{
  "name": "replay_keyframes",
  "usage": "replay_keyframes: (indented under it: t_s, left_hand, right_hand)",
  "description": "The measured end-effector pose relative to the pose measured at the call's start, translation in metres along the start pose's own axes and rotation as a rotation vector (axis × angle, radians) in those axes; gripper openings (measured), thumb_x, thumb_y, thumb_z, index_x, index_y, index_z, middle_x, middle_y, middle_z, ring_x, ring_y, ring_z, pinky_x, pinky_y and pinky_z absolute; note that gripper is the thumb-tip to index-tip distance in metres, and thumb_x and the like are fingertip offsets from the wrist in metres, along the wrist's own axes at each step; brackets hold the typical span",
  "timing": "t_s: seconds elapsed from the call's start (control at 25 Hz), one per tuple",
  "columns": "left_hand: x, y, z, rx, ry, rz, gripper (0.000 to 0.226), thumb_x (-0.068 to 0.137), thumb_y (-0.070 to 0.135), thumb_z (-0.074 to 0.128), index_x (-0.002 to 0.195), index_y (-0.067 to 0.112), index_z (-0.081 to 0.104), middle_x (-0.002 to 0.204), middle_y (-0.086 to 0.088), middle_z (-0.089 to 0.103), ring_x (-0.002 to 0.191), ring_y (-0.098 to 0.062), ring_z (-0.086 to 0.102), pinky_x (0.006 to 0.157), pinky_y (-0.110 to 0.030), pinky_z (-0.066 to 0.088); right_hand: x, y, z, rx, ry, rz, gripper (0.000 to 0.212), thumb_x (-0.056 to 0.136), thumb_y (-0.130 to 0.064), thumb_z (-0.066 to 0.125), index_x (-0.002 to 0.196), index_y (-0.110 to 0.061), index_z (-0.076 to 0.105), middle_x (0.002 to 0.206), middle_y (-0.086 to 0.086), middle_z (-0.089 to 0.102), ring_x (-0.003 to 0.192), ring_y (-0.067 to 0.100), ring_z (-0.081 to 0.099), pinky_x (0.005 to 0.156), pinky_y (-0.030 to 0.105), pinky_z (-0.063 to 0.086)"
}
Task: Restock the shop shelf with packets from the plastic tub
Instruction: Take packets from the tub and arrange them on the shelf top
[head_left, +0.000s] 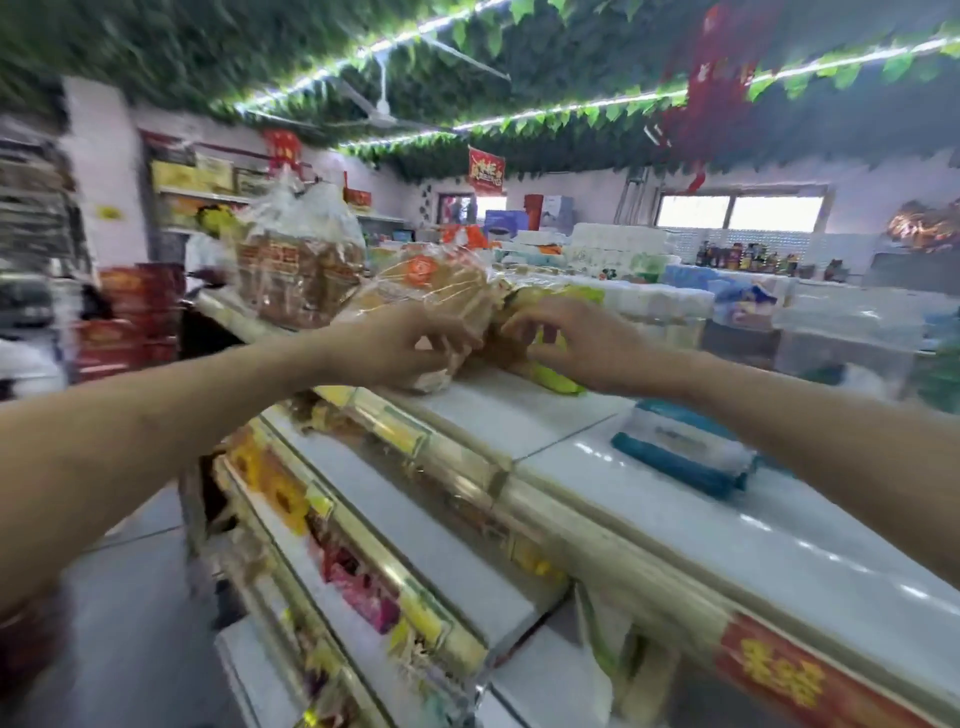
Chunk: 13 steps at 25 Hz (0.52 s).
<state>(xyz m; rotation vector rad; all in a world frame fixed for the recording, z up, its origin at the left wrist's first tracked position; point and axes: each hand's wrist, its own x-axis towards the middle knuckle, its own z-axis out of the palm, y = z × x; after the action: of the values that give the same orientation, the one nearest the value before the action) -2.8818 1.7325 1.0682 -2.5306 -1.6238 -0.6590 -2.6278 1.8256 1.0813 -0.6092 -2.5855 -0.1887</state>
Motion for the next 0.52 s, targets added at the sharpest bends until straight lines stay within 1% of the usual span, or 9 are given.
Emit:
replay_keyframes:
  t_s: [0.08, 0.2, 0.32, 0.36, 0.48, 0.52]
  left_hand:
    - [-0.069, -0.035, -0.011, 0.025, -0.022, -0.154, 0.035, 0.101, 0.018, 0.061, 0.133, 0.033, 0.065, 0.115, 0.014, 0.066, 0.103, -0.003, 0.064, 0.088, -0.029, 0.053]
    - [-0.172, -0.067, -0.014, 0.062, -0.058, -0.368, 0.037, 0.100, 0.015, 0.062, 0.133, 0.031, 0.066, 0.112, 0.014, 0.070, 0.099, 0.001, 0.065, 0.085, -0.026, 0.053]
    - [-0.260, -0.079, 0.001, 0.095, -0.119, -0.543, 0.034, 0.099, 0.012, 0.062, 0.127, 0.029, 0.071, 0.108, 0.009, 0.074, 0.097, -0.008, 0.068, 0.086, -0.030, 0.054]
    - [-0.290, -0.082, 0.009, 0.098, -0.161, -0.610, 0.034, 0.098, 0.012, 0.061, 0.126, 0.029, 0.071, 0.108, 0.009, 0.074, 0.096, -0.007, 0.067, 0.087, -0.029, 0.053]
    - [-0.371, -0.079, 0.042, 0.048, -0.234, -0.733, 0.035, 0.094, 0.014, 0.060, 0.122, 0.030, 0.073, 0.105, 0.015, 0.070, 0.091, 0.009, 0.062, 0.088, -0.023, 0.051]
    - [-0.395, -0.077, 0.056, 0.027, -0.242, -0.769, 0.036, 0.092, 0.015, 0.060, 0.120, 0.031, 0.074, 0.104, 0.017, 0.069, 0.090, 0.010, 0.062, 0.088, -0.023, 0.051]
  right_hand:
    - [0.036, -0.049, 0.042, 0.070, -0.055, -0.121, 0.031, 0.091, -0.018, 0.062, 0.121, -0.025, 0.067, 0.102, -0.011, 0.063, 0.089, 0.009, 0.057, 0.084, 0.038, 0.052]
    - [0.072, -0.134, 0.100, 0.175, -0.190, -0.287, 0.030, 0.095, -0.021, 0.063, 0.125, -0.024, 0.067, 0.102, -0.010, 0.061, 0.084, 0.004, 0.053, 0.082, 0.029, 0.048]
    - [0.080, -0.206, 0.159, 0.239, -0.376, -0.407, 0.032, 0.097, -0.024, 0.062, 0.129, -0.026, 0.065, 0.110, -0.007, 0.062, 0.094, 0.009, 0.055, 0.086, 0.031, 0.046]
    - [0.076, -0.227, 0.181, 0.265, -0.419, -0.438, 0.033, 0.097, -0.024, 0.061, 0.130, -0.025, 0.065, 0.113, -0.006, 0.062, 0.097, 0.010, 0.056, 0.088, 0.032, 0.047]
    - [0.049, -0.271, 0.248, 0.335, -0.522, -0.455, 0.031, 0.094, -0.022, 0.060, 0.124, -0.026, 0.068, 0.113, -0.005, 0.066, 0.102, 0.013, 0.061, 0.092, 0.033, 0.050]
    - [0.038, -0.283, 0.269, 0.357, -0.563, -0.450, 0.029, 0.094, -0.022, 0.061, 0.122, -0.026, 0.069, 0.112, -0.004, 0.066, 0.101, 0.014, 0.061, 0.091, 0.033, 0.049]
